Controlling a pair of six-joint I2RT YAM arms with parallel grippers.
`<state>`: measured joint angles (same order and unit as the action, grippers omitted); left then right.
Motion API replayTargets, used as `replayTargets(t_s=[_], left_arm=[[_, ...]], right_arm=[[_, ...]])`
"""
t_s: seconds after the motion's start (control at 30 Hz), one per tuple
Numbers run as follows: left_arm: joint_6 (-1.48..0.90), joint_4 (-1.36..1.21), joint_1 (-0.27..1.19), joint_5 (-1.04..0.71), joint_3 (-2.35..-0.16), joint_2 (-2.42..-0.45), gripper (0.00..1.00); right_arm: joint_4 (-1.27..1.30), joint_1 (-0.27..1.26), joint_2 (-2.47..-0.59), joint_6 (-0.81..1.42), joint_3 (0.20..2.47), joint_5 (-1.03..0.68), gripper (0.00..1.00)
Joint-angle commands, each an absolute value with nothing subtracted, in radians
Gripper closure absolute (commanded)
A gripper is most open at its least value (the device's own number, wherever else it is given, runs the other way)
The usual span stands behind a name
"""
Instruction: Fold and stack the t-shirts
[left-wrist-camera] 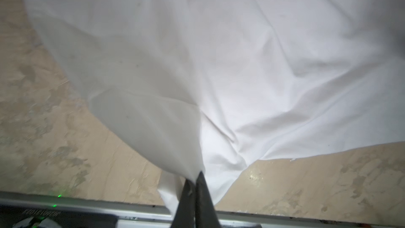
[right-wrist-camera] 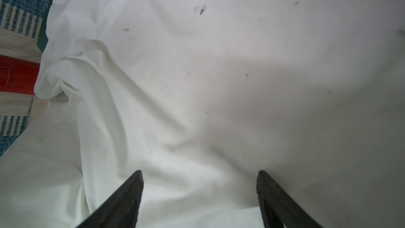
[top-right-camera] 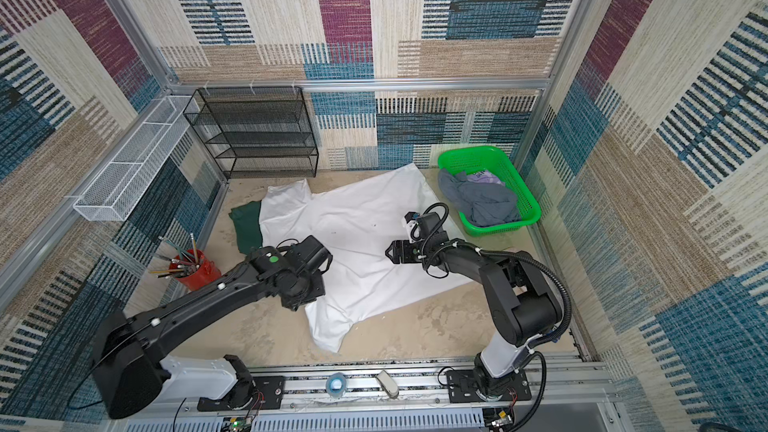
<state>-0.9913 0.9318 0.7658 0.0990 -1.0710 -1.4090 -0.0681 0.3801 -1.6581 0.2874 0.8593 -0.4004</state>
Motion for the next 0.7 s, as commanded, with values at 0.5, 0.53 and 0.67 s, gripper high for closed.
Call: replayTargets(t_s=[0.5,0.53,0.67], left_arm=[[-0.67,0.592,0.756,0.085,-1.2,-1.604,0.47],[-0.678,0.597,0.751,0.104,-1.166,-1.564,0.47],[-0.724,0.602,0.728,0.108,-1.033,-1.445,0.51]], right_arm=[[-0.09,0.38,-1.615,0.283,0.845,-0.384,0.17],[-0.091,0.38,-1.621,0.283,0.851,-0.386,0.17],[-0.1,0.38,-1.633,0.282,0.873,-0.391,0.17]])
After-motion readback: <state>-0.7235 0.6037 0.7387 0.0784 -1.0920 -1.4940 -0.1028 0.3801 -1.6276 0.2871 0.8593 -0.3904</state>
